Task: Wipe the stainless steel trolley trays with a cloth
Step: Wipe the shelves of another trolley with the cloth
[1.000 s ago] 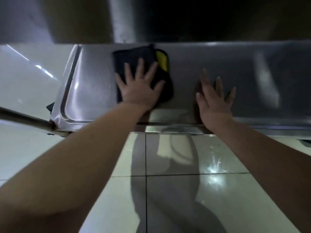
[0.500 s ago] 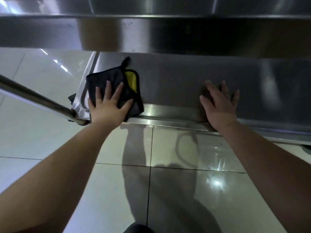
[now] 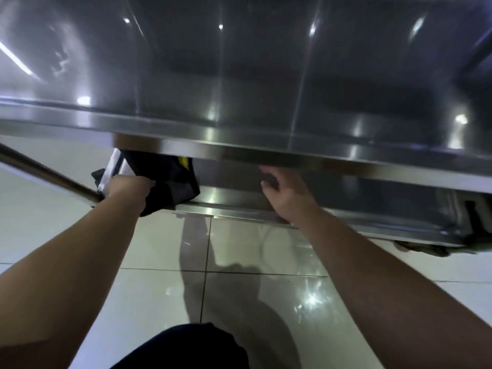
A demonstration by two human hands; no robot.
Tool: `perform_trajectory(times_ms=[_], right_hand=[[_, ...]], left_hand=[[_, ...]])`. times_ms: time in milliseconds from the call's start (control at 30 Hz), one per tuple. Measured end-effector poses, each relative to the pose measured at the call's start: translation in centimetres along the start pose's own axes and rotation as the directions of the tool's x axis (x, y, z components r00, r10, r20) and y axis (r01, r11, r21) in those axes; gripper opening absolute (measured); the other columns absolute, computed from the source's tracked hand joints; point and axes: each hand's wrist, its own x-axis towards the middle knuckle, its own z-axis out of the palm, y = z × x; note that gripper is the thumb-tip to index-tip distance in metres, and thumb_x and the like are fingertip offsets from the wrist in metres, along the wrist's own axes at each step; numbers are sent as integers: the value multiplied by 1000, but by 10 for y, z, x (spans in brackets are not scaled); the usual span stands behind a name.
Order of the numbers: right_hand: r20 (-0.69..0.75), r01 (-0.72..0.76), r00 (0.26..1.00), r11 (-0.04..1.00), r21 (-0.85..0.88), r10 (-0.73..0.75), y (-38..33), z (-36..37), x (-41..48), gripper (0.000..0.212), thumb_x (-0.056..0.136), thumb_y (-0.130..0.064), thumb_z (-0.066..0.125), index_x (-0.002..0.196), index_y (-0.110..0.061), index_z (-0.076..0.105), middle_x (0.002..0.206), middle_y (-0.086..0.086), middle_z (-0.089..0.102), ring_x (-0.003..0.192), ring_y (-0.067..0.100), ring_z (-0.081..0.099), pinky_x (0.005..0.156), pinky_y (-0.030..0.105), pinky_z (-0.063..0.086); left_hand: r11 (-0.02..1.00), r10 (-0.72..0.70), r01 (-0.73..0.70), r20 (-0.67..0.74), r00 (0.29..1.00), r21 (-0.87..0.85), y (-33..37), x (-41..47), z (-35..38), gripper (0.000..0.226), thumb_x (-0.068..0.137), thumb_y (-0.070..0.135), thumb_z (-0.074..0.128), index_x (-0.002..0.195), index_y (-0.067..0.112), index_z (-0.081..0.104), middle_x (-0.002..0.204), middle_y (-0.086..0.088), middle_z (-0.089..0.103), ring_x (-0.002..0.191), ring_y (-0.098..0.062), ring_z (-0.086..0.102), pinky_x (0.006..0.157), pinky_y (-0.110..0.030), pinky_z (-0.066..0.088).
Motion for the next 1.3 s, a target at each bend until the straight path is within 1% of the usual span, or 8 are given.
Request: perform_trajectory(times_ms=[200,400,533,667,867,1067,1233,1300], right_hand=[[310,88,950,984,-152,-37,-69,3,-8,49,95,-25,51,143,-17,42,141,15,50,129,34,46,106,38,37],[242,349,933,831,-433,-265,-106,-3,-26,68,84,-19,61,146,-24,35,125,12,61,108,37,59,88,42,45],[353,268,928,875,-403,-121,-137,-33,-45,55,79,-35,68,129,-30,45,122,-4,58,112,25,56,86,39,41],[303,62,953,994,-89,-33,-181,-72,-98,53,68,-35,80,116,-23,61,116,-3,61,111,19,55,94,36,41],[62,-20,998,968,251,5,-280,-133,-158,21,84,-4,69,104,-5,65,99,8,61,86,19,57,73,26,40],[184,100,972,970,223,-143,-408,-232,-194,14,93,-12,56,99,-23,61,93,-8,56,87,13,55,75,30,45],[173,255,942,948,189,-288,-507,-325,-211,23,89,-9,56,95,-31,57,92,-14,53,84,1,47,75,23,42],[166,354,910,920,166,-380,-543,-359,-212,20,87,-6,56,97,-23,61,95,-10,56,90,8,49,78,26,42]], left_hand=[[848,442,-399,-49,896,350,7,-68,-4,27,96,18,53,117,4,61,106,-22,65,98,-39,60,73,-37,37],[293,696,-850,512,504,439,0,-117,-29,48,83,12,68,129,22,60,103,-16,58,94,-37,59,70,-39,48],[89,656,-922,675,338,376,19,-168,-63,46,83,4,62,126,20,61,99,-12,58,96,-35,56,75,-40,47],[110,735,-940,610,295,323,53,-220,-121,44,76,2,70,119,13,66,92,-11,63,85,-32,61,75,-36,51],[203,770,-924,530,355,325,117,-279,-242,27,96,22,57,120,11,63,105,-9,65,98,-30,59,83,-38,50],[234,665,-761,471,579,606,180,-353,-393,38,96,51,46,114,20,59,99,-1,67,93,-26,61,66,-30,36],[191,795,-819,404,452,541,222,-428,-504,18,88,21,70,101,8,68,87,-10,65,76,-33,61,64,-37,47],[230,808,-809,358,469,541,236,-453,-538,18,84,11,73,102,8,69,87,-10,65,72,-32,60,61,-35,47]])
